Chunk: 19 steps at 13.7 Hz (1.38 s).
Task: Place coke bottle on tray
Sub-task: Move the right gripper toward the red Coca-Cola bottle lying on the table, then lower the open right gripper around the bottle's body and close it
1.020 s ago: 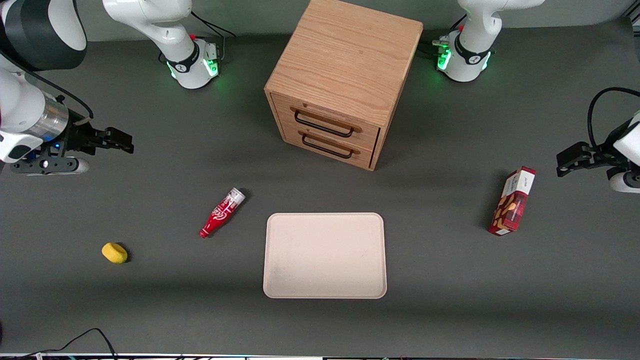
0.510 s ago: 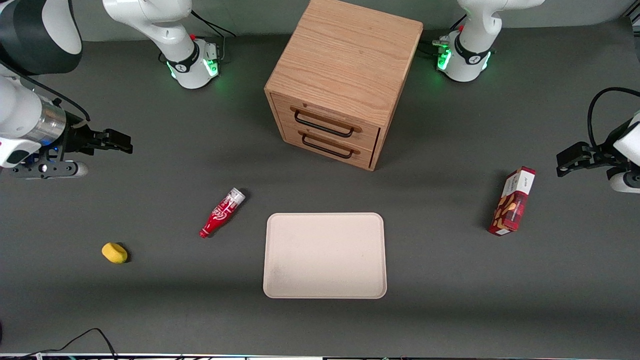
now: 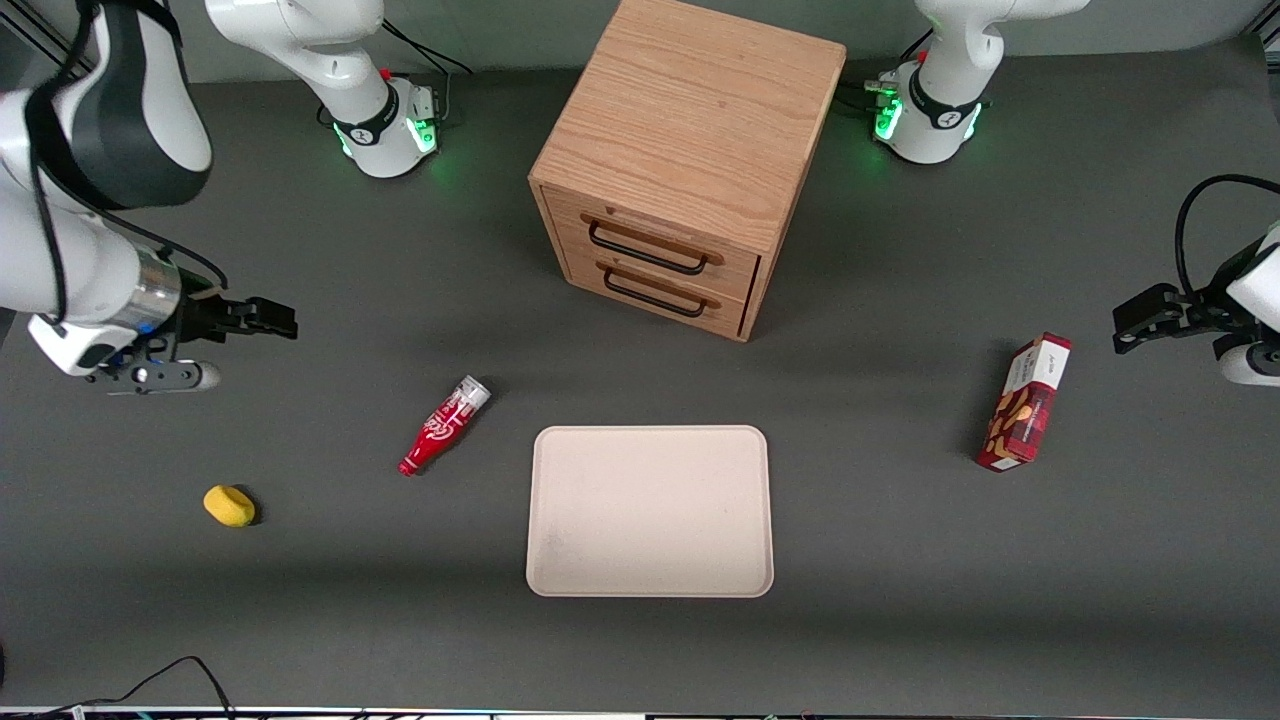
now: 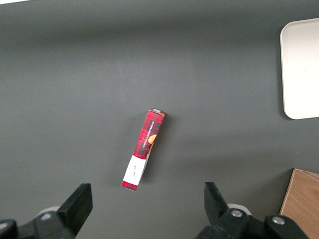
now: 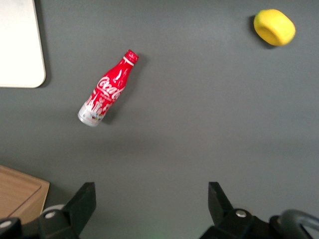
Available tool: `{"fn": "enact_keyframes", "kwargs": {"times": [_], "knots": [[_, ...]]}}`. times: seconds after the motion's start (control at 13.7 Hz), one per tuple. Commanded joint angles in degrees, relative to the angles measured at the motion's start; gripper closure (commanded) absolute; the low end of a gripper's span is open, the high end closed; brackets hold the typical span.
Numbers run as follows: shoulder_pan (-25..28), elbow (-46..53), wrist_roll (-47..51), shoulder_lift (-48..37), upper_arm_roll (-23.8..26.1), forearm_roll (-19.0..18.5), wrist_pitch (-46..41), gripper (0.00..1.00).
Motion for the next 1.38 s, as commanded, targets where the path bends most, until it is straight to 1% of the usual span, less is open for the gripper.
{"fn": "enact_keyframes", "kwargs": {"times": [0.0,0.15,0.22,0.51,0.66,0.87,1.31], "knots": [[0.58,-5.91,4.08,0.33,1.17,1.15,7.83,0.00],[0.75,-6.10,9.24,3.84,2.58,1.24,11.44,0.00],[0.75,-6.10,11.97,5.77,4.15,1.06,13.72,0.00],[0.84,-5.93,20.77,12.81,6.37,0.27,22.16,0.00],[0.93,-5.93,25.25,15.36,7.15,-2.35,25.42,0.00],[1.02,-6.10,32.80,18.88,8.38,-4.47,30.34,0.00],[1.11,-6.10,50.73,24.59,10.41,-13.25,37.38,0.00]]}}
